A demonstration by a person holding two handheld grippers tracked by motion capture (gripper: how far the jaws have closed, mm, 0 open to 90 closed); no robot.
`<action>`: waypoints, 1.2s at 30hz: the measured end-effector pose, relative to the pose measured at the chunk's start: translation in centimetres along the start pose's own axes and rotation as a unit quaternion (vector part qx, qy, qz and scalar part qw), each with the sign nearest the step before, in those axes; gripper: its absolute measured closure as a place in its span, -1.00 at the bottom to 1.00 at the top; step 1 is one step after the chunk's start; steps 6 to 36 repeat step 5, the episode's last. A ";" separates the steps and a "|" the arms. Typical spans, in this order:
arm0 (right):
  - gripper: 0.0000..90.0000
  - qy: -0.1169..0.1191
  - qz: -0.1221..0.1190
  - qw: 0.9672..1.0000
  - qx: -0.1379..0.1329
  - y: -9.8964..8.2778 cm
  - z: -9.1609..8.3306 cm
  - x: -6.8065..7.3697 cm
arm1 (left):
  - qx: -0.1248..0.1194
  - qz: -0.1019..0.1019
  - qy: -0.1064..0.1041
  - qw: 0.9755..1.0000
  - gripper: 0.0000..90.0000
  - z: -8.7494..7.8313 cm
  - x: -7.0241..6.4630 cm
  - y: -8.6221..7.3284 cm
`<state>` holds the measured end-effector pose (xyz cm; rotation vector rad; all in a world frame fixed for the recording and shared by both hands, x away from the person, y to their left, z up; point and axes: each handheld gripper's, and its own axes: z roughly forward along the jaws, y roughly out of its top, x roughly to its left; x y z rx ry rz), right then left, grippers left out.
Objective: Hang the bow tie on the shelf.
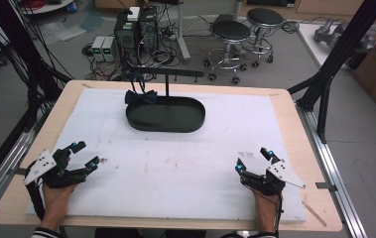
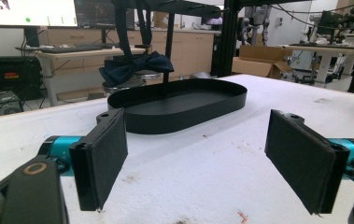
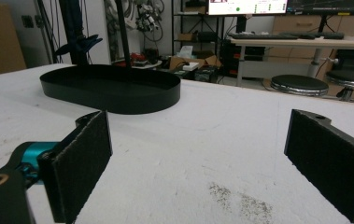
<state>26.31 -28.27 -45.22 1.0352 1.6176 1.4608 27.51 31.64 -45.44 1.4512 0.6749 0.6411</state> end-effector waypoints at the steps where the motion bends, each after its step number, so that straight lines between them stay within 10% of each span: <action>1: -0.85 -0.001 0.000 1.000 0.004 0.0 0.1 0.1 | 0.000 -0.001 0.001 1.000 -0.53 0.0 0.0 0.0; 36: -0.85 -0.005 -0.005 1.000 0.014 0.1 0.2 0.1 | 0.000 0.001 0.002 1.000 -0.56 0.0 -0.1 0.0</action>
